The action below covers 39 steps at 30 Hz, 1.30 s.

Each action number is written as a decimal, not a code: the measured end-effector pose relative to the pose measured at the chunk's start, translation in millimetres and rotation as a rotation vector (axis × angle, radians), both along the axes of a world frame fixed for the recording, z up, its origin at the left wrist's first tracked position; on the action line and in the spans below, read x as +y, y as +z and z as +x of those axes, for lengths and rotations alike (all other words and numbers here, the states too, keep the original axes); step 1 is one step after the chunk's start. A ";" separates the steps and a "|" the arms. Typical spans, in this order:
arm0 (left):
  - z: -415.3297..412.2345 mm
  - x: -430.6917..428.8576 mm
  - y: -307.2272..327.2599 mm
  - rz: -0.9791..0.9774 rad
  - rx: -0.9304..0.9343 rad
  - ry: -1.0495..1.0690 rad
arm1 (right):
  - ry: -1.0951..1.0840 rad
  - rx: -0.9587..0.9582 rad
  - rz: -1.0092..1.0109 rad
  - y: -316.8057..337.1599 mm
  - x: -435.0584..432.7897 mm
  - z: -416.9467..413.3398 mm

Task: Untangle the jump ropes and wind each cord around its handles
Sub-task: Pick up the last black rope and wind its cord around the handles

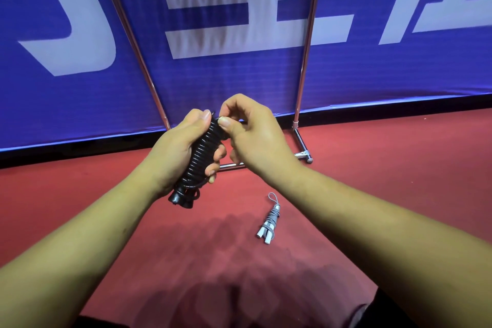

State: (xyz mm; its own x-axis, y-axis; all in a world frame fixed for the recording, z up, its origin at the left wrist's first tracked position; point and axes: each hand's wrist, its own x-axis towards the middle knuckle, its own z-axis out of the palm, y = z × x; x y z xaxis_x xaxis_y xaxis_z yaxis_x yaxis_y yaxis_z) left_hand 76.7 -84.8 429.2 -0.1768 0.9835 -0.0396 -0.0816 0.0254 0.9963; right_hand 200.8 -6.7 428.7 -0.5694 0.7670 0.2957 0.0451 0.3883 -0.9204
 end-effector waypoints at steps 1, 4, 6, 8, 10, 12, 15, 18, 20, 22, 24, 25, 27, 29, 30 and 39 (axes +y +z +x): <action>1.9 -0.7 0.0 -0.004 -0.009 0.006 | -0.006 0.004 0.000 -0.9 -0.9 -0.1; 11.5 3.3 -4.6 0.001 0.066 0.075 | -0.053 0.009 -0.003 -2.9 -6.3 2.1; 19.0 8.9 -8.2 -0.018 0.125 0.149 | -0.120 -0.017 0.004 -4.1 -6.9 3.4; 22.0 11.3 -10.2 -0.066 0.105 0.158 | -0.130 -0.060 -0.022 -1.7 -2.4 5.1; 18.1 10.3 -10.5 -0.089 -0.023 0.108 | -0.044 -0.100 -0.064 3.6 2.5 5.9; 11.9 8.5 -10.2 -0.087 -0.167 0.064 | 0.066 -0.108 -0.087 7.6 4.9 6.8; 6.3 7.0 -5.4 -0.067 -0.263 0.017 | 0.159 -0.062 -0.089 12.9 7.6 7.9; 3.6 4.6 -1.3 -0.085 -0.293 -0.022 | 0.182 -0.016 -0.112 16.1 11.7 10.1; 2.7 4.8 -1.6 -0.078 -0.293 -0.006 | 0.119 0.019 -0.148 14.7 12.3 9.3; 3.4 7.1 -1.9 -0.049 -0.284 0.039 | 0.053 0.080 -0.206 12.8 11.9 6.7; 5.2 9.1 -1.3 -0.016 -0.272 0.078 | 0.041 0.153 -0.258 11.1 12.1 4.4; 6.3 9.9 -1.0 -0.001 -0.266 0.092 | 0.050 0.179 -0.268 10.3 12.6 3.6; 8.0 9.4 -0.5 0.020 -0.260 0.113 | 0.071 0.182 -0.261 8.6 12.6 2.8; 10.0 7.8 0.0 0.031 -0.266 0.110 | 0.078 0.149 -0.236 8.5 11.1 3.0; 11.6 7.0 0.4 0.027 -0.271 0.101 | 0.078 0.136 -0.235 8.3 10.6 3.0; 12.0 0.7 1.4 -0.070 -0.260 0.023 | 0.229 -0.078 -0.009 22.1 18.4 17.4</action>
